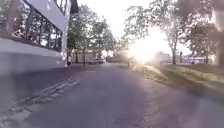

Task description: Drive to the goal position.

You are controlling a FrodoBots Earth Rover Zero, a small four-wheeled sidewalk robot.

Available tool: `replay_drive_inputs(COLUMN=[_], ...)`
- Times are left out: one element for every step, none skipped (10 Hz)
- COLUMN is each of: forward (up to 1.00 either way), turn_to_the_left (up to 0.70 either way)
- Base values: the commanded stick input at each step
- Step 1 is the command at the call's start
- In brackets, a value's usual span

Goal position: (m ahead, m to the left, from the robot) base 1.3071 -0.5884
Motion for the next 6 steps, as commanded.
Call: replay_drive_inputs(forward=[0.7,0.7,0.7,0.7,0.7,0.7], turn_to_the_left=[0.0,0.0,0.0,0.0,0.0,0.0])
